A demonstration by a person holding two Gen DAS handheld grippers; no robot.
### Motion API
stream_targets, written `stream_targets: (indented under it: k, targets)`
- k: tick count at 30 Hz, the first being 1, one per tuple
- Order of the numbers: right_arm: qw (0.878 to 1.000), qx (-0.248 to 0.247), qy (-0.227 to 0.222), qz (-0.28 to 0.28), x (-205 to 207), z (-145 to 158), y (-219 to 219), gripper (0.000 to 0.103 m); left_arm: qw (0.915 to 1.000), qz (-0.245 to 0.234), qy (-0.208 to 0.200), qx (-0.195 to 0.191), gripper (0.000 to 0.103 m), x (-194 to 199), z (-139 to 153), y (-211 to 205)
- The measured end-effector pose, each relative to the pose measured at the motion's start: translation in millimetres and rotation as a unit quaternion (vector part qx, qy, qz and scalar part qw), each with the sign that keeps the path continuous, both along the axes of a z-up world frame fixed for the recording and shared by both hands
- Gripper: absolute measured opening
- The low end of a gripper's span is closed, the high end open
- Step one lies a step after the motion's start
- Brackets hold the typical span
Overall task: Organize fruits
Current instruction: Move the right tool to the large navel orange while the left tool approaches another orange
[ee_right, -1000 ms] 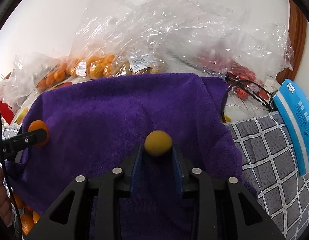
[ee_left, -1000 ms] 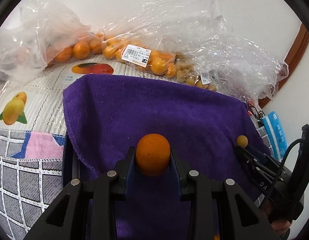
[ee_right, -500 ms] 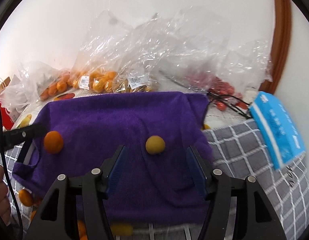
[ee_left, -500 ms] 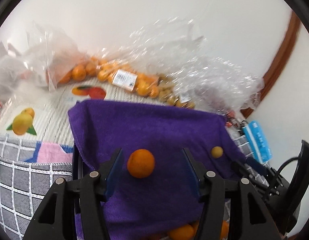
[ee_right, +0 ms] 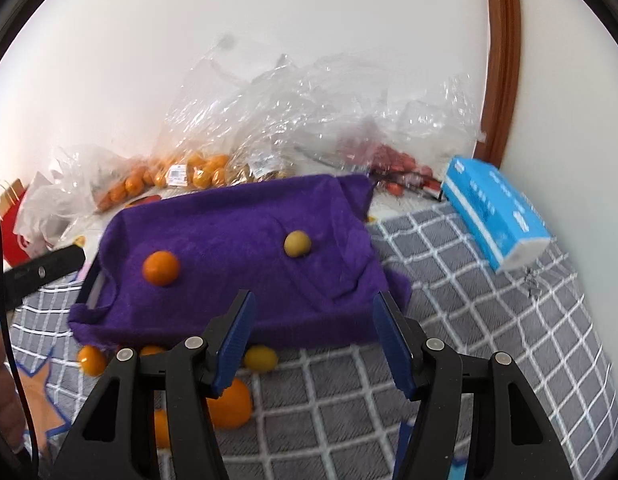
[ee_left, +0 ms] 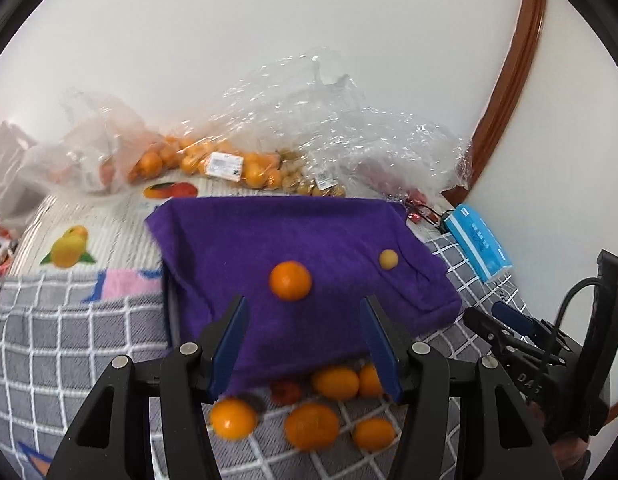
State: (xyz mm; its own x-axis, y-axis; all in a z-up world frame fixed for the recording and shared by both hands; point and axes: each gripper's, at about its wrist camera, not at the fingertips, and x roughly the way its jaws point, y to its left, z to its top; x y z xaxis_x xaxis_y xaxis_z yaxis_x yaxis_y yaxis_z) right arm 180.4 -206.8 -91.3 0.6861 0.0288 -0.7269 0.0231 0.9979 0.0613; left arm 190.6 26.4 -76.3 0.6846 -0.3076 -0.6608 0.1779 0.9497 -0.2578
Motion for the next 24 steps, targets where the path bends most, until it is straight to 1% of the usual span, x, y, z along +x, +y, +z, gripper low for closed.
stream_targets:
  k: [2,5,7,9,14,15,17,18,20,24]
  targets:
    - [1.000,0.004,0.003,0.005,-9,0,2,0.059,1.0000,0.005,0.006,0.007,0.055,-10,-2,4]
    - [1.000,0.002,-0.001,0.008,-22,1,5,0.059,0.9998,0.016,0.010,0.008,0.055,-24,-5,11]
    - [1.000,0.003,0.002,0.014,-30,-1,8,0.059,0.9995,0.031,-0.001,0.007,0.055,-37,-8,17]
    - [1.000,0.007,0.004,0.019,-36,-4,9,0.059,0.9991,0.041,-0.003,0.012,0.055,-44,-11,21]
    - [0.999,0.017,0.017,0.032,-48,-18,12,0.059,0.9974,0.067,0.006,0.026,0.055,-60,-30,37]
    - [0.999,0.019,0.019,0.035,-50,-19,12,0.059,0.9971,0.070,0.009,0.026,0.056,-63,-35,40]
    - [0.999,0.023,0.017,0.041,-53,-23,14,0.059,0.9968,0.075,0.018,0.021,0.063,-68,-45,47]
    - [0.998,0.028,0.014,0.046,-55,-25,14,0.059,0.9965,0.078,0.023,0.017,0.064,-70,-49,50]
    - [0.998,0.029,0.009,0.057,-58,-28,17,0.059,0.9956,0.086,0.035,0.011,0.065,-74,-59,56]
    - [0.996,0.034,0.009,0.083,-54,-35,27,0.059,0.9944,0.098,0.037,0.014,0.066,-80,-73,63]
